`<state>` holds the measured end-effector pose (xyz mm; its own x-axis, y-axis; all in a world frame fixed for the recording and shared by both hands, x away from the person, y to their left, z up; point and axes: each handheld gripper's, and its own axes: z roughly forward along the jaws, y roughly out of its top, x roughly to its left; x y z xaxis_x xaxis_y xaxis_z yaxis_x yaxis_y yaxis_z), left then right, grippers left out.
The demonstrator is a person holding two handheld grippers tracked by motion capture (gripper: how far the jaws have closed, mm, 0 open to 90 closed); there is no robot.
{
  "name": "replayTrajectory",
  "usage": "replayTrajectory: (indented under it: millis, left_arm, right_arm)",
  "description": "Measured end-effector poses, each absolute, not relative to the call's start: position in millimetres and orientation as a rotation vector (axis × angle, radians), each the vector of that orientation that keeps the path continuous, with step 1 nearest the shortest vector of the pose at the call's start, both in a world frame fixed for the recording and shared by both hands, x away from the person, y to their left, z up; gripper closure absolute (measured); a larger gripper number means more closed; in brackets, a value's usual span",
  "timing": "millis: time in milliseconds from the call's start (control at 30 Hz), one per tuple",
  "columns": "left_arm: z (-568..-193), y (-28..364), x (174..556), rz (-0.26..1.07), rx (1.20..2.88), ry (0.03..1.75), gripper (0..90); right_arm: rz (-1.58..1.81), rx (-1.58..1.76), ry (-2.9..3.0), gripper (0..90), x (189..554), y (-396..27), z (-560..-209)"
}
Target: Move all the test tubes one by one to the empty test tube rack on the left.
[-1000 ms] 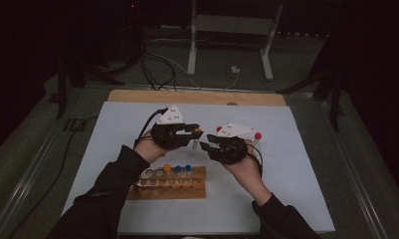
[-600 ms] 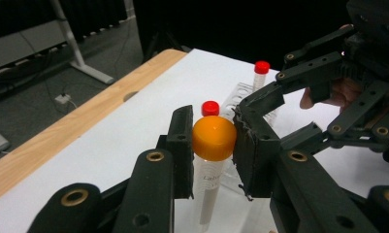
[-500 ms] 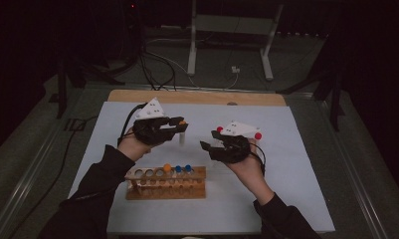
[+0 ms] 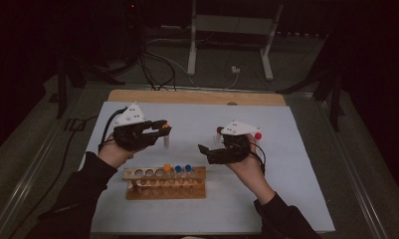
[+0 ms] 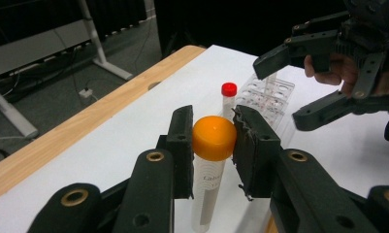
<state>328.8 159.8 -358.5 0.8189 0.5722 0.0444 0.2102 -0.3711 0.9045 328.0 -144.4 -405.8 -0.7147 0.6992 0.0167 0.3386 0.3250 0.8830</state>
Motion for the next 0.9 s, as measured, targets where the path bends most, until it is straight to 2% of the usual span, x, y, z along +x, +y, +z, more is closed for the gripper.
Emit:
replayTrajectory:
  millis: [33,167,533,900]
  left_arm:
    - [-358.5,162.5,327.0,0.433,1.948,0.586,71.4]
    - [-359.1,172.9,319.2,0.448,1.931,0.6,71.3]
    - [-358.1,189.3,291.8,0.435,1.904,0.593,71.4]
    - [-370.6,187.6,273.8,0.402,1.903,0.572,71.3]
  right_arm:
    - [1.353,0.923,2.231,3.5,328.3,-144.4,-406.3]
    - [1.345,0.915,2.245,0.0,328.1,-143.8,-407.7]
    - [1.344,0.919,2.264,0.0,328.6,-144.2,-409.1]
    - [1.345,0.921,2.273,0.0,328.8,-144.1,-409.6]
